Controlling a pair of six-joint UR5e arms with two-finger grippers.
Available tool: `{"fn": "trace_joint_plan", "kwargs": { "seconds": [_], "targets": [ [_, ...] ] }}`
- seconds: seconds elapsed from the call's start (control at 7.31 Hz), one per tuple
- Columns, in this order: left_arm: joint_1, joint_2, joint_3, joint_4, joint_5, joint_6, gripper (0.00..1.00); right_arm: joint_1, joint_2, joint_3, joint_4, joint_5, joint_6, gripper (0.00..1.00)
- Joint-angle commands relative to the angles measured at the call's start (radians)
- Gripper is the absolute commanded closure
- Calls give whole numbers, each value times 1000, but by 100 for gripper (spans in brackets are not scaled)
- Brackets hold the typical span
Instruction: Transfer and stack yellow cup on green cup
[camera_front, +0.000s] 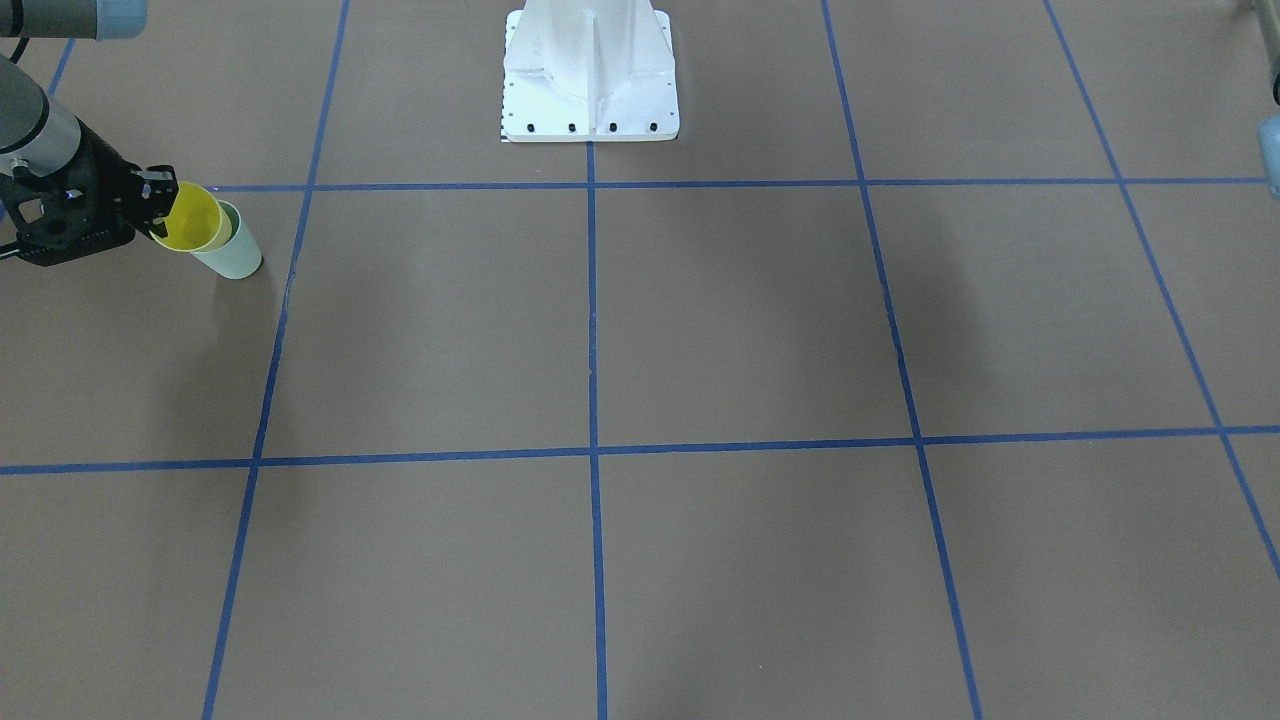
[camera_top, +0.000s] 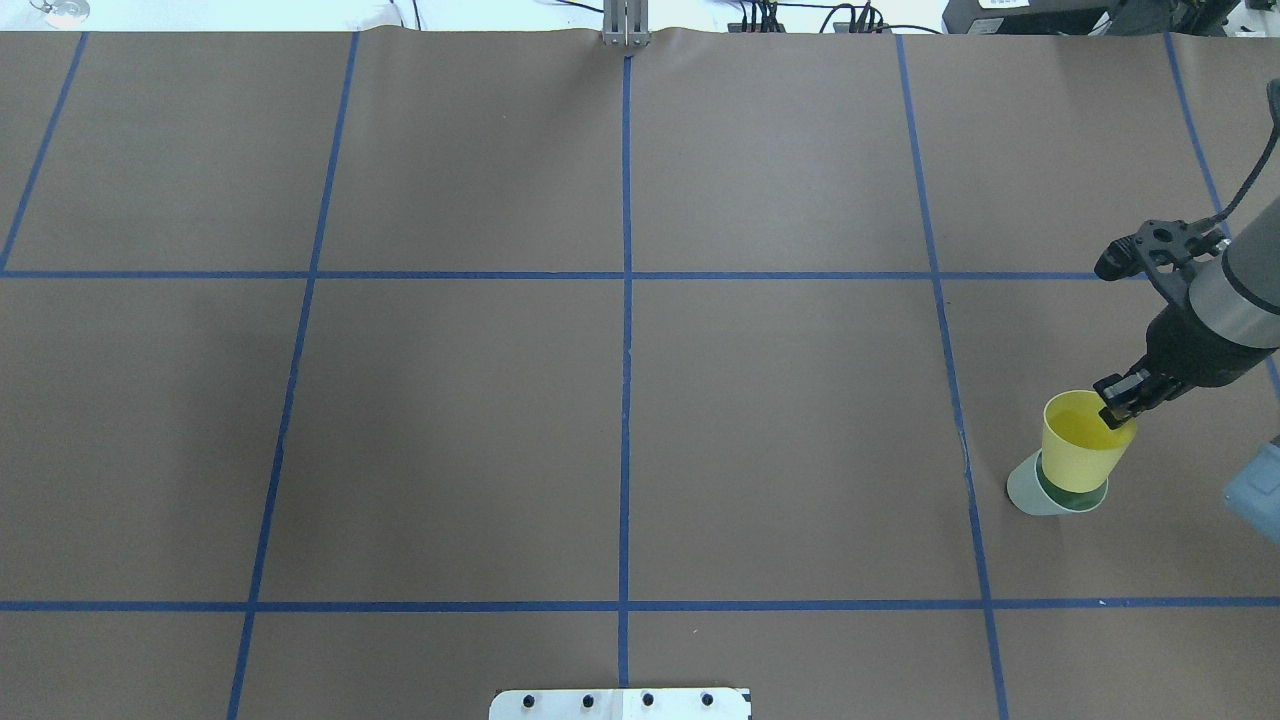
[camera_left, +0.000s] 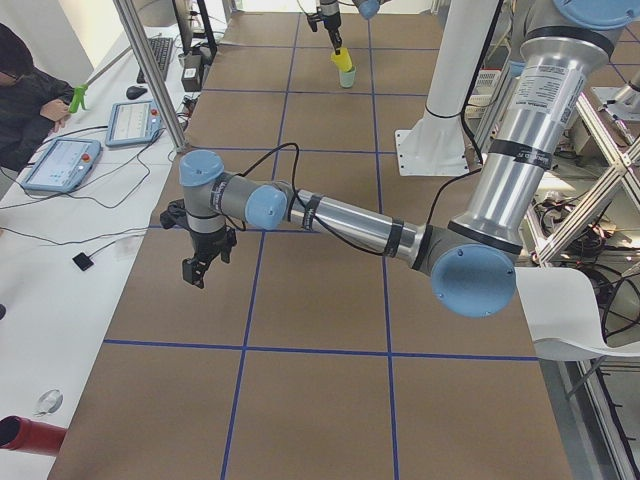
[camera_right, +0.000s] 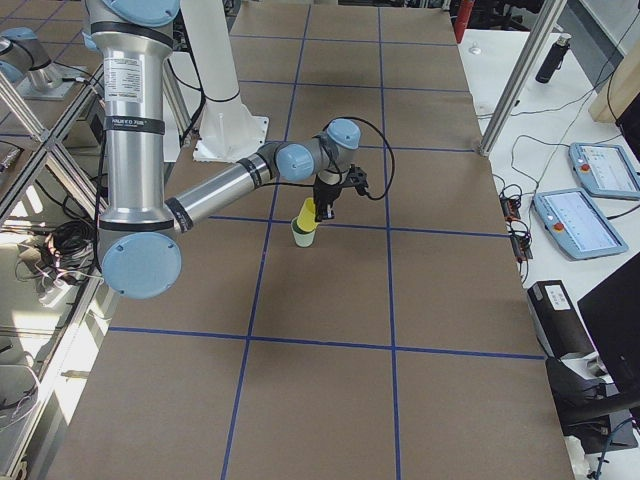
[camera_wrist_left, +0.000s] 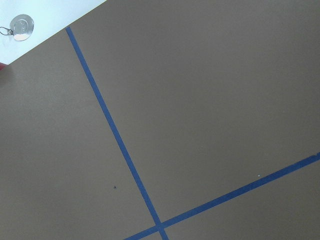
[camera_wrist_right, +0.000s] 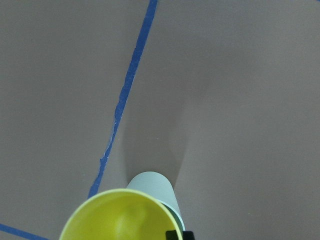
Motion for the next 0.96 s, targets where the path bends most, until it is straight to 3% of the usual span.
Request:
{"fn": "trace_joint_plan", "kwargs": {
  "seconds": [0.0, 0.41, 0.55, 0.68, 0.82],
  "targets": [
    [0, 0, -1, 1, 0, 0, 0, 0, 0, -3, 0, -9, 8, 100],
    [0, 1, -1, -1, 0, 0, 0, 0, 0, -3, 0, -14, 8, 100],
    [0, 1, 1, -1, 0, 0, 0, 0, 0, -3, 0, -12, 8, 59],
    [0, 1, 1, -1, 0, 0, 0, 0, 0, 0, 0, -11, 8, 1],
    [0, 3, 1, -1, 1, 0, 0, 0, 0, 2, 2, -3, 8, 0]
  ]
}}
